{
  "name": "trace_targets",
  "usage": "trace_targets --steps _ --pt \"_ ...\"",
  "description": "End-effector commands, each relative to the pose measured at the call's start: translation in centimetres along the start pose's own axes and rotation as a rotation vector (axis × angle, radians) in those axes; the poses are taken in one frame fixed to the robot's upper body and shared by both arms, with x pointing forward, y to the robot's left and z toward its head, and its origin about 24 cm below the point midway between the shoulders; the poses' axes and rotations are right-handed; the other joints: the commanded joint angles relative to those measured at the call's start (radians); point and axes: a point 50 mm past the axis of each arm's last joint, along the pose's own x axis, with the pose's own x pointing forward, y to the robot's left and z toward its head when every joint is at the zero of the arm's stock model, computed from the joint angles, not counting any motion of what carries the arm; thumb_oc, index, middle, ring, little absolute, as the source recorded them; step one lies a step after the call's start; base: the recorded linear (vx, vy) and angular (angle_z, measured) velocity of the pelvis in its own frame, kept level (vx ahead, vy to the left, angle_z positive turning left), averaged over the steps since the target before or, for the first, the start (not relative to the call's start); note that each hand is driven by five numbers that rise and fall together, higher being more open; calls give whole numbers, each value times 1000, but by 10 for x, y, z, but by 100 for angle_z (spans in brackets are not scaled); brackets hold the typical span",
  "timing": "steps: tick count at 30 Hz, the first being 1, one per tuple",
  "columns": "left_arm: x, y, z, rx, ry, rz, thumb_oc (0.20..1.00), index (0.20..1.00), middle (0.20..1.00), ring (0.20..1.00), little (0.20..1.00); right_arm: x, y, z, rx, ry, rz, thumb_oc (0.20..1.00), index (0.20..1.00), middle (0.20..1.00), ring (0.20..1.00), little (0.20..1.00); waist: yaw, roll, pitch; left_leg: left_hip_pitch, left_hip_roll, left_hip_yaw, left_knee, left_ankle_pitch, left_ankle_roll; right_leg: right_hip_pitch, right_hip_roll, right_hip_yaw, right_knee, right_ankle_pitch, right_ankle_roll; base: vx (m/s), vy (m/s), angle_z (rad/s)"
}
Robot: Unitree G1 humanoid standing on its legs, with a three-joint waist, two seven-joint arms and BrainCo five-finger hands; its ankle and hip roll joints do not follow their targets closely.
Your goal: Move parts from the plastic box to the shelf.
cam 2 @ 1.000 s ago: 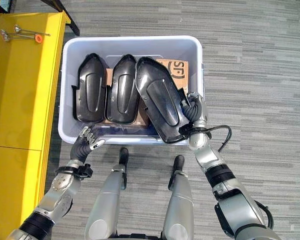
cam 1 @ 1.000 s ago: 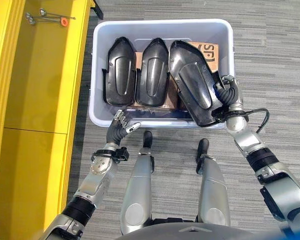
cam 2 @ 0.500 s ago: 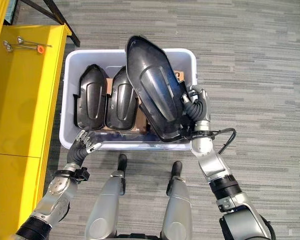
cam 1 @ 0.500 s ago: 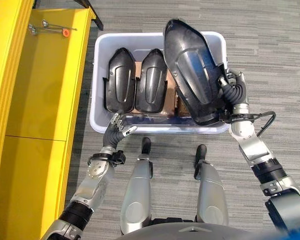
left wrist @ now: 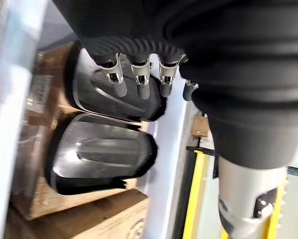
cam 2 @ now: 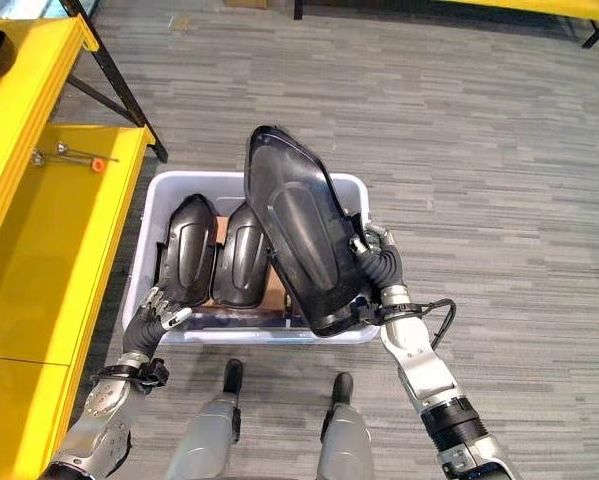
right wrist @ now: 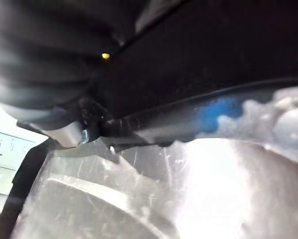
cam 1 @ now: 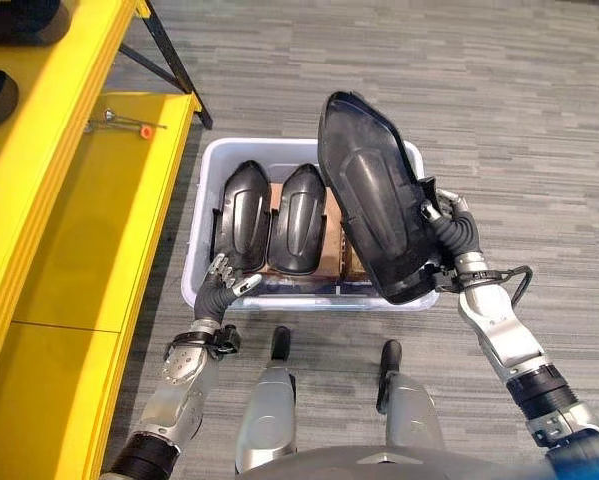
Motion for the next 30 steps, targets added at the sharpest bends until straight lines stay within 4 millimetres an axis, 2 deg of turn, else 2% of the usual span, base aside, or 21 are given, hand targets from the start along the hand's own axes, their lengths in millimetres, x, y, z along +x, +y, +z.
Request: trace_targets --steps 1,9,11,13,14,15,16,17,18,19,20,21,23,24,25,26,27,28,30 --pt "-4 4 12 33 -63 -27 1000 1000 1000 1000 1000 3 3 34 109 -174 36 200 200 200 200 200 2 -6 -62 -2 49 15 31 -32 -10 7 11 -24 -10 17 1 32 -36 -8" --pt "-13 9 2 14 -18 8 1000 1000 1000 1000 1000 -4 12 27 150 -130 106 200 200 200 200 200 14 13 -111 101 107 21 -22 -9 -25 62 50 -42 43 -54 -16 48 -100 -7" --pt "-15 11 -2 8 -6 22 1000 1000 1000 1000 1000 -3 12 28 148 -129 118 200 200 200 200 200 21 18 -121 113 126 11 -29 13 -35 78 71 -55 53 -76 -27 16 -129 -1" --pt "-17 10 -5 -14 4 32 1000 1000 1000 1000 1000 0 12 30 141 -140 120 200 200 200 200 200 38 26 -127 110 159 -9 -40 71 -58 95 101 -84 58 -99 -47 -23 -156 4" --pt "-17 10 -5 -15 4 32 1000 1000 1000 1000 1000 0 12 30 141 -140 120 200 200 200 200 200 36 27 -126 110 160 -11 -42 72 -58 96 102 -86 57 -99 -48 -85 -184 13" --pt "-16 8 -6 -17 7 27 1000 1000 1000 1000 1000 0 8 33 120 -154 109 200 200 200 200 200 50 33 -118 92 174 -24 -51 123 -76 96 112 -121 75 -117 -65 -61 -86 23" --pt "-16 8 -6 -17 7 27 1000 1000 1000 1000 1000 0 7 33 120 -154 109 200 200 200 200 200 46 33 -118 90 174 -29 -52 124 -76 96 112 -125 76 -118 -66 -118 -145 42" --pt "-15 4 -8 -31 17 13 1000 1000 1000 1000 1000 -4 -1 30 107 -143 90 200 200 200 200 200 51 30 -105 55 166 -35 -34 151 -80 105 99 -170 86 -131 -79 -64 -63 59" --pt "-15 4 -8 -32 16 13 1000 1000 1000 1000 1000 -4 -1 30 106 -143 89 200 200 200 200 200 47 31 -109 47 166 -40 -34 154 -79 102 100 -175 82 -127 -79 -88 -91 115" --pt "-14 3 -9 -39 23 10 1000 1000 1000 1000 1000 -7 -6 28 105 -135 71 200 200 200 200 200 46 26 -97 29 162 -17 -8 157 -72 108 92 -192 86 -131 -88 -93 -47 150" --pt "-11 2 -8 -38 18 5 1000 1000 1000 1000 1000 -8 -12 28 89 -134 51 200 200 200 200 200 34 18 -89 8 176 43 43 156 -59 107 77 -219 91 -128 -93 -150 -48 166" --pt "-11 1 -7 -38 13 5 1000 1000 1000 1000 1000 -10 -16 26 81 -129 33 200 200 200 200 200 28 12 -86 3 199 88 84 144 -49 103 61 -236 101 -126 -98 -181 1 182" --pt "-13 -1 -16 -185 51 36 1000 1000 1000 1000 1000 -17 -21 22 77 -105 1 200 200 200 200 200 11 13 -88 43 264 140 128 122 -52 106 26 -270 119 -118 -93 -52 141 138" --pt "-13 -3 -17 -182 57 26 1000 1000 1000 1000 1000 -27 -25 12 99 -55 -26 200 200 200 200 200 -13 30 -118 129 321 191 93 110 -79 117 -20 -298 157 -127 -68 85 297 76" --pt "-13 -3 -16 -178 58 20 1000 1000 1000 1000 1000 -30 -27 10 103 -42 -37 200 200 200 200 200 -20 40 -128 146 318 208 69 97 -79 117 -41 -314 171 -120 -59 95 353 140" --pt "-14 -4 -16 -177 59 10 1000 1000 1000 1000 1000 -31 -30 9 107 -37 -45 200 200 200 200 200 -23 44 -136 152 292 215 53 45 -70 115 -61 -325 179 -108 -46 34 336 145" --pt "-14 -3 -17 -163 60 12 1000 1000 1000 1000 1000 -36 -34 7 127 -27 -66 200 200 200 200 200 -23 42 -137 119 270 216 91 -27 -62 113 -108 -337 202 -95 -32 26 358 154" --pt "-15 -1 -16 -156 60 14 1000 1000 1000 1000 1000 -37 -35 6 136 -20 -72 200 200 200 200 200 -15 36 -124 80 236 183 170 -64 -56 111 -141 -341 222 -83 -21 9 389 80" --pt "-17 14 -11 -112 46 53 1000 1000 1000 1000 1000 -40 -36 7 153 -24 -86 200 200 200 200 200 9 13 -87 31 198 179 255 -122 -52 129 -207 -357 244 -49 10 2 360 72"
